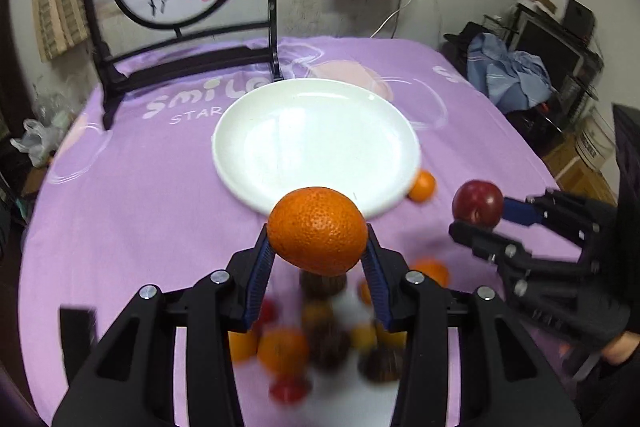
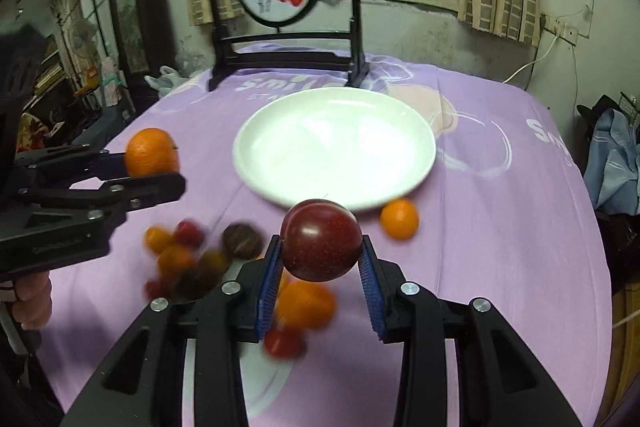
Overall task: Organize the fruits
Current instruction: 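Carry both fruits onto the white plate and open both grippers, then return to the cluster and grasp a red cherry tomato with the right gripper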
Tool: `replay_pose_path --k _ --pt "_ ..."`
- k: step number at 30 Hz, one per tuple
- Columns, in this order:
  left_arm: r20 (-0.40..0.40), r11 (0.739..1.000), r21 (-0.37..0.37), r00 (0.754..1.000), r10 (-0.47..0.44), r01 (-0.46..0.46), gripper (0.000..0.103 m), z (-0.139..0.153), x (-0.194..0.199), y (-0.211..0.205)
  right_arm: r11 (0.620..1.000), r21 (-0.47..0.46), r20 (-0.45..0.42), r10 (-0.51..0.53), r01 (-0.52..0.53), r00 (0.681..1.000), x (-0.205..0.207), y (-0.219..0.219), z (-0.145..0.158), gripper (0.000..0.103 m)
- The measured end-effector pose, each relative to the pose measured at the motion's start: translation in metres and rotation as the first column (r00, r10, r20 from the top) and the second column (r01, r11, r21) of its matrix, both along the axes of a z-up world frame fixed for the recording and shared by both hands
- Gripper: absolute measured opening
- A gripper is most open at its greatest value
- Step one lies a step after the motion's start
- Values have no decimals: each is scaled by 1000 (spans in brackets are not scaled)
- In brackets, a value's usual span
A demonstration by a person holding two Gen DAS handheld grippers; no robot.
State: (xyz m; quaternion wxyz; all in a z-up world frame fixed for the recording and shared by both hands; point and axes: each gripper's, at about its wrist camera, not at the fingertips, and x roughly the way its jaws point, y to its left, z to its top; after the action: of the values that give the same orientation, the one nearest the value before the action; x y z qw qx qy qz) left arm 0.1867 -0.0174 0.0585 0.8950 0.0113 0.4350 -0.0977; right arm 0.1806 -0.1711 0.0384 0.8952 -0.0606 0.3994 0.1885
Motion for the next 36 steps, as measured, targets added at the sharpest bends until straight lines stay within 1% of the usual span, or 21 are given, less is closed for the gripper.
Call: replay_pose_path --k 2,4,6,8,11,12,13,14,15,17,18,19,21,25,27,31,36 --pt "-36 1000 3 999 13 -13 42 -11 34 0 1000 -25 -27 -15 15 1000 30 5 -11 38" --pt "-81 999 18 996 32 -31 42 -30 71 -2 999 -37 -65 -27 25 998 58 8 -25 38" --pt "-114 999 22 992 49 -47 42 -44 95 -2 998 -48 -86 -33 29 996 81 12 -37 38" --pt "-142 998 22 988 55 -53 42 -56 112 -3 998 -57 -104 -32 26 994 97 16 -46 39" --pt "-158 998 20 985 70 -68 44 -68 129 -7 997 -77 -105 -39 31 994 119 21 -56 40" --pt "-159 997 5 984 76 -76 53 -69 135 -7 996 -90 -102 -39 30 994 128 23 -57 47" --pt "-149 996 -2 985 90 -92 61 -67 139 -6 995 -95 -85 -51 43 995 132 23 -55 56" --pt "-115 992 4 985 126 -126 73 -60 141 -4 994 -89 -54 -76 71 996 133 19 -51 58" --pt "-85 990 6 986 141 -141 79 -54 139 -2 994 -72 -52 -83 79 995 134 16 -48 59" --pt "-19 988 12 988 152 -152 85 -38 132 2 996 -27 -55 -87 85 995 129 7 -41 59" --pt "-3 988 23 988 152 -152 86 -32 125 5 995 -20 -42 -95 94 995 123 2 -36 62" --pt "2 988 26 988 155 -155 86 -28 123 6 995 -19 -29 -100 100 995 117 -3 -33 67" --pt "10 987 24 987 160 -160 87 -22 107 14 995 -6 -12 -102 102 995 100 -11 -26 72" --pt "15 988 31 988 152 -152 89 -16 64 25 995 20 -16 -94 94 995 62 -25 -21 72" --pt "27 987 39 988 154 -155 92 -14 38 31 996 5 -12 -84 84 996 42 -27 -22 74" --pt "44 986 37 986 162 -163 92 -15 -6 41 996 -20 -10 -86 86 996 5 -35 -26 75" --pt "35 985 34 985 166 -167 92 -24 -53 46 996 -29 -21 -86 86 996 -40 -38 -34 75"
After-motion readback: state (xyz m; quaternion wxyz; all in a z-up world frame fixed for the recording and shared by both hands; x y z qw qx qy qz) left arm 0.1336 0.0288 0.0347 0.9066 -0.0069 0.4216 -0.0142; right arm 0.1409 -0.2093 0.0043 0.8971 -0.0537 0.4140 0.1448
